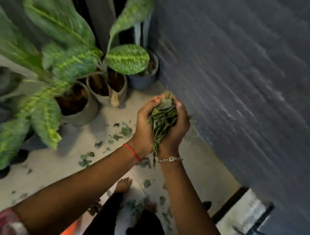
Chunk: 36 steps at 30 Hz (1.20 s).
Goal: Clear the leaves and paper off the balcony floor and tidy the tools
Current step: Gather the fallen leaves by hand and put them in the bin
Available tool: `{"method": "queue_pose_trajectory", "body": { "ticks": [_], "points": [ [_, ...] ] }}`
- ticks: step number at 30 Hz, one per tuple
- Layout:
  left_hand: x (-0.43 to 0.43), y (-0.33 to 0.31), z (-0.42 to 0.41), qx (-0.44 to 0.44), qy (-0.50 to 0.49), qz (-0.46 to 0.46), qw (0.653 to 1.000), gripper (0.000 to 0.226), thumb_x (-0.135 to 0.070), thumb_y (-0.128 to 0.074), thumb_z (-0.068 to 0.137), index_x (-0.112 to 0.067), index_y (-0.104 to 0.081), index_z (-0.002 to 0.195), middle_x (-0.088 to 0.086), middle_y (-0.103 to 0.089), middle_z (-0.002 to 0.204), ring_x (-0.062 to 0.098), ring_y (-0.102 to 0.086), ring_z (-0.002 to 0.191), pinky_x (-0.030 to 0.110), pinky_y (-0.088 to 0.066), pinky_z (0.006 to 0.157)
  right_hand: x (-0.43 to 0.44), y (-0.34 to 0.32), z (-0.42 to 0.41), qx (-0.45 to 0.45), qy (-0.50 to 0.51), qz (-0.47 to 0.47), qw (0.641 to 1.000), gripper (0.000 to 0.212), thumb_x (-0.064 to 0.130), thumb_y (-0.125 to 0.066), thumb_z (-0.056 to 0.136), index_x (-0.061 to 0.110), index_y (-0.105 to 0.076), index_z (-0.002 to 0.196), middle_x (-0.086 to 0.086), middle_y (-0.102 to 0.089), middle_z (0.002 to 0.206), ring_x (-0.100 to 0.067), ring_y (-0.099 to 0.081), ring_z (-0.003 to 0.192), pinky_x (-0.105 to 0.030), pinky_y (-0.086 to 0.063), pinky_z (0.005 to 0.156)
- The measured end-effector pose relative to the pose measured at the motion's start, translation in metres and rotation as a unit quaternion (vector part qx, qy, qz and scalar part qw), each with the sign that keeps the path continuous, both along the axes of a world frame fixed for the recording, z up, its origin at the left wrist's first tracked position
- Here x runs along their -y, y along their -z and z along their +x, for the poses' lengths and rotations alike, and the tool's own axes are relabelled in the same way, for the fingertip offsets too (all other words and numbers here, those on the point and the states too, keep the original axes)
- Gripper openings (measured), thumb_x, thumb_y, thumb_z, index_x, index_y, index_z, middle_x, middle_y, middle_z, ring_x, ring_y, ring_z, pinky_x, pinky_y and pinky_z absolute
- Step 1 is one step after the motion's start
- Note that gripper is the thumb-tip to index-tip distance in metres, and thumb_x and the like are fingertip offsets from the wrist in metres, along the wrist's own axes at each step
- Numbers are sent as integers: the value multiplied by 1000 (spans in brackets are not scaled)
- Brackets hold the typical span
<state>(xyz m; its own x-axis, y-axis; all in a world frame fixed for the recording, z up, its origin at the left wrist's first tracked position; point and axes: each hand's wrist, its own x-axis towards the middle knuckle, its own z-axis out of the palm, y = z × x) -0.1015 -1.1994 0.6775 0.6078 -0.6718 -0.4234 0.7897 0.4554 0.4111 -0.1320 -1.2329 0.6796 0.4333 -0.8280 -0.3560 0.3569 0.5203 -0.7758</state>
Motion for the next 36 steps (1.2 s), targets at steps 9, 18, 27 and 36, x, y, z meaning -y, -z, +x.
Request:
{"method": "queue_pose_trajectory", "body": {
  "ticks": [9,18,27,36],
  "points": [
    [-98,-142,-18,99,-167,-55,979,15,-16,-52,84,-10,-62,94,5,-64,92,20,-59,93,35,-39,100,-86,-152,-9,96,-183,11,978,17,10,-53,87,3,-68,91,-19,-64,104,-28,-61,98,-41,-47,92],
    [-213,-182,-56,51,-377,-70,922,14,-17,-51,79,-11,-62,86,4,-64,86,18,-62,82,30,-48,86,-201,-162,-14,102,-374,66,919,27,23,-57,71,6,-70,88,-18,-64,104,-30,-60,99,-43,-45,95],
    [-379,-168,-88,16,-559,-30,828,24,-19,-42,92,-11,-64,84,3,-68,78,17,-64,77,29,-50,82,-375,-150,-28,64,-584,117,801,30,15,-39,96,6,-65,85,-6,-70,78,-18,-65,76,-28,-52,74],
    [-597,-163,-143,-45,-694,-24,718,34,-20,-39,95,-10,-65,75,3,-64,78,16,-63,72,22,-56,64,-612,-128,-73,29,-698,158,698,25,18,-48,91,9,-69,82,-9,-66,88,-23,-62,87,-34,-49,83]
  ]
}}
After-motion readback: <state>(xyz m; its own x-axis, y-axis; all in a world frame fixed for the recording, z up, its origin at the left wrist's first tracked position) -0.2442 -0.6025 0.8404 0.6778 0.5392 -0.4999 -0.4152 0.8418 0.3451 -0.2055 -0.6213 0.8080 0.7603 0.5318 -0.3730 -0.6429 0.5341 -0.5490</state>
